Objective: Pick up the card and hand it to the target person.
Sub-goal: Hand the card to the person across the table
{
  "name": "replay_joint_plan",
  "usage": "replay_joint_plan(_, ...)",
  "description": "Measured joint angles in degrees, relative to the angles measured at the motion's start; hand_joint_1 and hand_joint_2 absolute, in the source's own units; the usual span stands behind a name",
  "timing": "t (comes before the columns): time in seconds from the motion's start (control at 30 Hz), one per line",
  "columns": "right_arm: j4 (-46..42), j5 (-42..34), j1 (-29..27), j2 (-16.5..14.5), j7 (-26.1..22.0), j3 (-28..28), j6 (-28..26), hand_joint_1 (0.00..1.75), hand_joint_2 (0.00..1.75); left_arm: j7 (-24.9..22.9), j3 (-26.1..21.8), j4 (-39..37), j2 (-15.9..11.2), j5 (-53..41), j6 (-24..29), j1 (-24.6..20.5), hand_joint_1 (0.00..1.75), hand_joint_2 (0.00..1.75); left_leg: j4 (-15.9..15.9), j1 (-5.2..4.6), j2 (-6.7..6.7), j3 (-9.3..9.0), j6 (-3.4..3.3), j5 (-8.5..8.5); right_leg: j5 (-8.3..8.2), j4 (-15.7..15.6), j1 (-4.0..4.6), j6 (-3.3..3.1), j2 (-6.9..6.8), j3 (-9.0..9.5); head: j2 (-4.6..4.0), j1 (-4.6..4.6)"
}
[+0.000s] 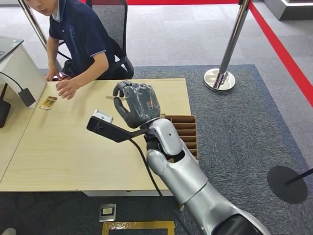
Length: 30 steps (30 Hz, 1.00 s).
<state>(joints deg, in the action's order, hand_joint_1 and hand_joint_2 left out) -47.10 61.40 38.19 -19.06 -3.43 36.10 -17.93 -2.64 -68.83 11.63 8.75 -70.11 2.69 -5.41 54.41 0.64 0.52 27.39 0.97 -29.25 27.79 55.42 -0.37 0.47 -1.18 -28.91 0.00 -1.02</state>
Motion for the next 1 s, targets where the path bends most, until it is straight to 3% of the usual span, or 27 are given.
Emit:
replay_joint_plan(0.2,5.3,-5.8,4.5,-1.2,3.3,5.9,-0.8,1.75,1.75,-0.4,-0.8,0.0,0.1,0.8,0.4,0.0,0.00,0.00,0.0,0.00,0.00,0.03,0.00,0.00,0.00,0.0,0.00,0.00,0.00,-0.02,0.00,-0.01)
replay_joint_plan(0.53,10.2,-7.5,9.1,-1.6,9.6,16.5,-3.4,1.75,1.75,-1.5,-1.6,0.0,0.1,1.3,0.8,0.0,0.00,0.00,0.0,0.00,0.00,0.02,0.00,0.00,-0.01,0.0,0.00,-0.01,0.00,-0.02,0.00,-0.01)
replay_joint_plan(1.0,15.1,-10.7,11.7,-1.7,14.0,22.7,-3.0,1.75,1.75,-1.8,-1.6,0.0,0.1,1.0,0.8,0.0,0.00,0.00,0.0,0.00,0.00,0.02,-0.02,0.02,-0.03,0.0,0.00,-0.04,0.00,-0.03,0.00,0.00)
